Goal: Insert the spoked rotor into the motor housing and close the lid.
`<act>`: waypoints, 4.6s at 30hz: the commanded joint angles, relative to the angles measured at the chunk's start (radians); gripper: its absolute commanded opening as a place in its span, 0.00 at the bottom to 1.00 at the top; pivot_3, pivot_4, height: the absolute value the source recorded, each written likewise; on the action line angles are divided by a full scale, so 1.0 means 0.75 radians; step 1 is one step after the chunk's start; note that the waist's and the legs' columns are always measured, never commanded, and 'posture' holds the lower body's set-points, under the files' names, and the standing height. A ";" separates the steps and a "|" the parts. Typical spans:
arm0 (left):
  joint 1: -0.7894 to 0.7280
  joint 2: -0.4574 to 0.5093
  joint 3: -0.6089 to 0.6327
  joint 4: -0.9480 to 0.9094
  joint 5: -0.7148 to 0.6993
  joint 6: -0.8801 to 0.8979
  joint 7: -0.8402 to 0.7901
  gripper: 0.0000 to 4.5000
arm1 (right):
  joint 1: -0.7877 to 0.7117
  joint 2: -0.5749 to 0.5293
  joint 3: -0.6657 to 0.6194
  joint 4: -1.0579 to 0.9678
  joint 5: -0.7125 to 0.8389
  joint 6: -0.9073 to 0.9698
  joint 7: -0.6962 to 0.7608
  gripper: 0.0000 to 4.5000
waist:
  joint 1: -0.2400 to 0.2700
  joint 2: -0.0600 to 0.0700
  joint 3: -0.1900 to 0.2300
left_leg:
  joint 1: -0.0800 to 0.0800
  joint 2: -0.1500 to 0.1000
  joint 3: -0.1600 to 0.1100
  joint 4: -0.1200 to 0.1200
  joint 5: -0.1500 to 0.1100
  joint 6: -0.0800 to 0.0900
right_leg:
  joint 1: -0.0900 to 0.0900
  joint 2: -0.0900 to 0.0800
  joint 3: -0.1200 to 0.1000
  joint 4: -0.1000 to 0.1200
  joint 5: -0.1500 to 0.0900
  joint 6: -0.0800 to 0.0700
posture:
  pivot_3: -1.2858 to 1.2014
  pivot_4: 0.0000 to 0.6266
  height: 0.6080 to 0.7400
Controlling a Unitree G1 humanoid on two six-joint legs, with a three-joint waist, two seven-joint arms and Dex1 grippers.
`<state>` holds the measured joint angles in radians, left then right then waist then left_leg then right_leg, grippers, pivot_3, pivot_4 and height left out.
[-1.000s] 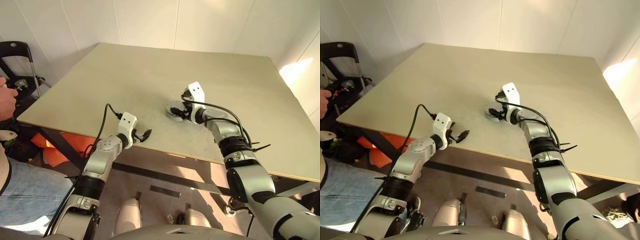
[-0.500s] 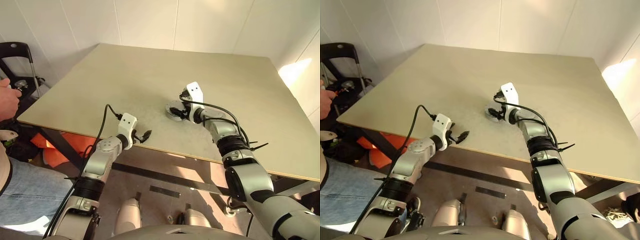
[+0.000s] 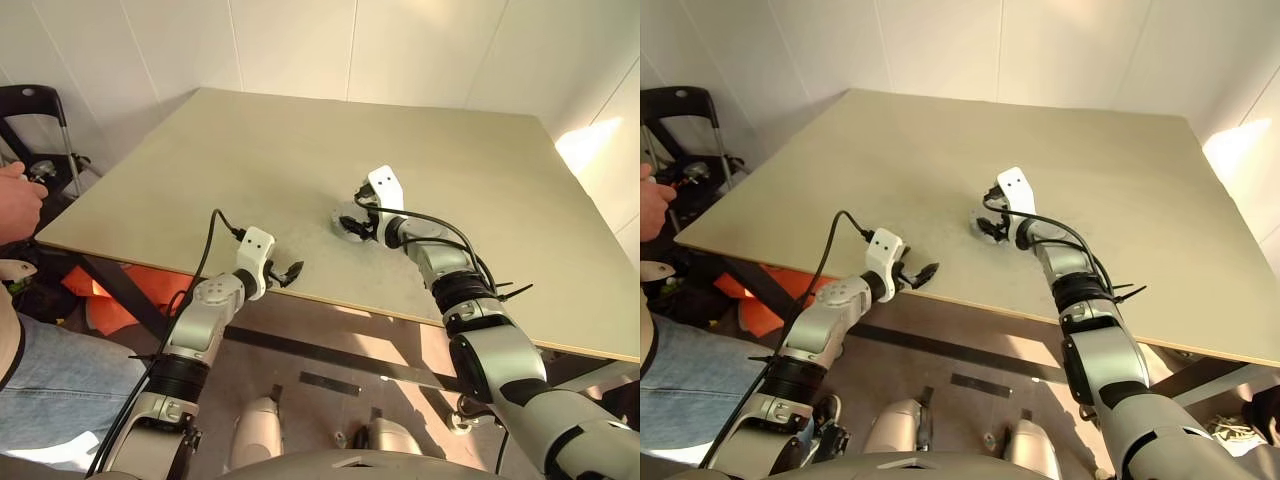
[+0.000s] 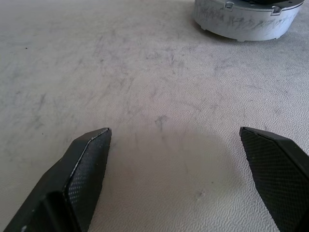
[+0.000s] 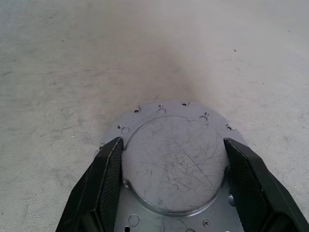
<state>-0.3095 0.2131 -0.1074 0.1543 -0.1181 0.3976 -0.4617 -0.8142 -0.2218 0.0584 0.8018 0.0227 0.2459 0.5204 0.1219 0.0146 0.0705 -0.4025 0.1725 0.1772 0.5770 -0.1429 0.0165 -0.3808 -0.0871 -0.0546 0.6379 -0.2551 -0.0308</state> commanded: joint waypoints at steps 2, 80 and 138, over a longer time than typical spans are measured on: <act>-0.040 -0.020 0.034 -0.050 -0.035 0.018 0.011 1.00 | 0.003 -0.018 0.018 0.030 -0.031 0.022 -0.001 0.70 | 0.000 0.000 0.000 | 0.000 0.000 0.000 0.000 0.000 0.000 | 0.000 0.000 0.000 0.000 0.000 0.000 | 0.52 0.00 1.00; -1.071 -0.438 0.541 1.453 -0.261 -0.027 0.110 0.00 | 0.117 -0.071 -0.040 -0.395 0.075 0.188 0.107 0.99 | 0.016 -0.004 0.002 | -0.002 -0.003 0.001 -0.015 -0.008 0.014 | 0.016 -0.002 -0.005 -0.043 0.006 0.004 | 0.52 0.00 1.00; -1.032 -0.453 0.517 1.420 -0.229 0.000 0.016 0.00 | 0.062 -0.030 -0.755 -0.271 0.745 1.276 -0.206 0.99 | 0.071 -0.003 0.002 | 0.022 -0.003 0.002 -0.023 -0.004 0.007 | 0.035 -0.006 -0.011 -0.043 0.006 0.006 | 0.52 0.00 1.00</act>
<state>-1.0872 -0.1143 0.2973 1.2305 -0.3018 0.3903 -0.4482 -0.7442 -0.2746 -0.5106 0.5749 0.5492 1.1708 0.3671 0.1754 0.0126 0.0716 -0.3862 0.1701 0.1788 0.5595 -0.1457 0.0221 -0.3546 -0.0918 -0.0628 0.6052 -0.2505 -0.0266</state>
